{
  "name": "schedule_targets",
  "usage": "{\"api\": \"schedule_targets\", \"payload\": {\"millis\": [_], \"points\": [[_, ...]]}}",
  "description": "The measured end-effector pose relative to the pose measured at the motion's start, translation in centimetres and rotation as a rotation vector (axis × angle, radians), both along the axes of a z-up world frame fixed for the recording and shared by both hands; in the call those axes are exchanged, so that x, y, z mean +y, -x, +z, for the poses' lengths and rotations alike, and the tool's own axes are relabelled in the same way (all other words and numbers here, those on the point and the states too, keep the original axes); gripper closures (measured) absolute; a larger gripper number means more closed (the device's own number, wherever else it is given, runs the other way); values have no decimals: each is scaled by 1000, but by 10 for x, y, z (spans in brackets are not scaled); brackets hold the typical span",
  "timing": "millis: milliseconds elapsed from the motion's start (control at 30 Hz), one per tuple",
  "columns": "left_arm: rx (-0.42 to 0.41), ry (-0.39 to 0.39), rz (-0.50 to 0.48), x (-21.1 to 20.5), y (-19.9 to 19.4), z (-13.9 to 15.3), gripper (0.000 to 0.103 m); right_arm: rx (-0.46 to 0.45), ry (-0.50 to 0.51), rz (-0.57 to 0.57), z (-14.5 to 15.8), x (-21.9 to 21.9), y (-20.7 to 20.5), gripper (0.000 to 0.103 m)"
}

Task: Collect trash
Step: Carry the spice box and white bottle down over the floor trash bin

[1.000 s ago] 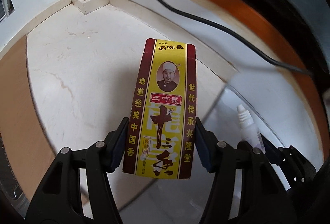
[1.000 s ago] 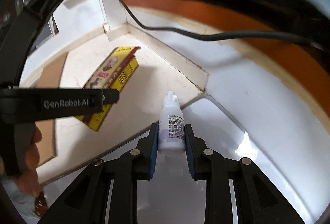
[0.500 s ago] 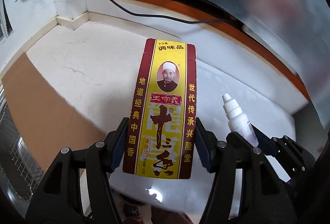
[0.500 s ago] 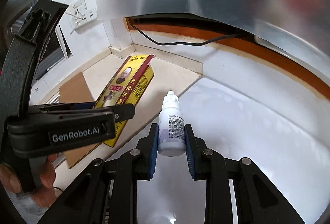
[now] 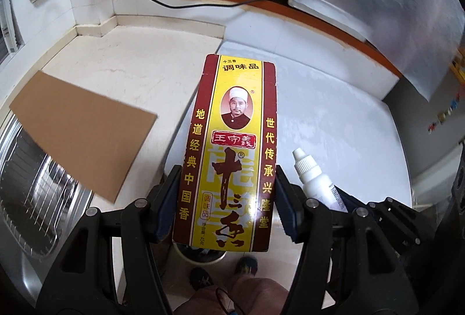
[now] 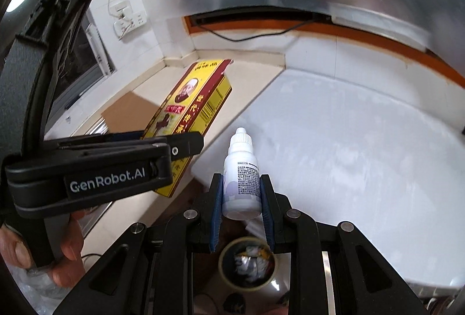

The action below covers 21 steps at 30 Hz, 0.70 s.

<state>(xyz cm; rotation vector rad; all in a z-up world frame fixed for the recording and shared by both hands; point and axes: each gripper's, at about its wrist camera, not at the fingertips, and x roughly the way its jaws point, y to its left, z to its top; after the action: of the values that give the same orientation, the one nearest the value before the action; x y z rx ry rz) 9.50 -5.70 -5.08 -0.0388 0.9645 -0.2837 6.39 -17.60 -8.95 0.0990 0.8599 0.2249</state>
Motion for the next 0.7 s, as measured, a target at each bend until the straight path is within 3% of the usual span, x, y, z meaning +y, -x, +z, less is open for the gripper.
{"api": "schedule_targets", "payload": {"millis": [267,700], "points": [[29,-22,42,5,39,-24,47,65,-30,42,-24,-1,52,79],[190,-65,144,2,91,-133,47,226,-44,114,-122,-14,89,79]]}}
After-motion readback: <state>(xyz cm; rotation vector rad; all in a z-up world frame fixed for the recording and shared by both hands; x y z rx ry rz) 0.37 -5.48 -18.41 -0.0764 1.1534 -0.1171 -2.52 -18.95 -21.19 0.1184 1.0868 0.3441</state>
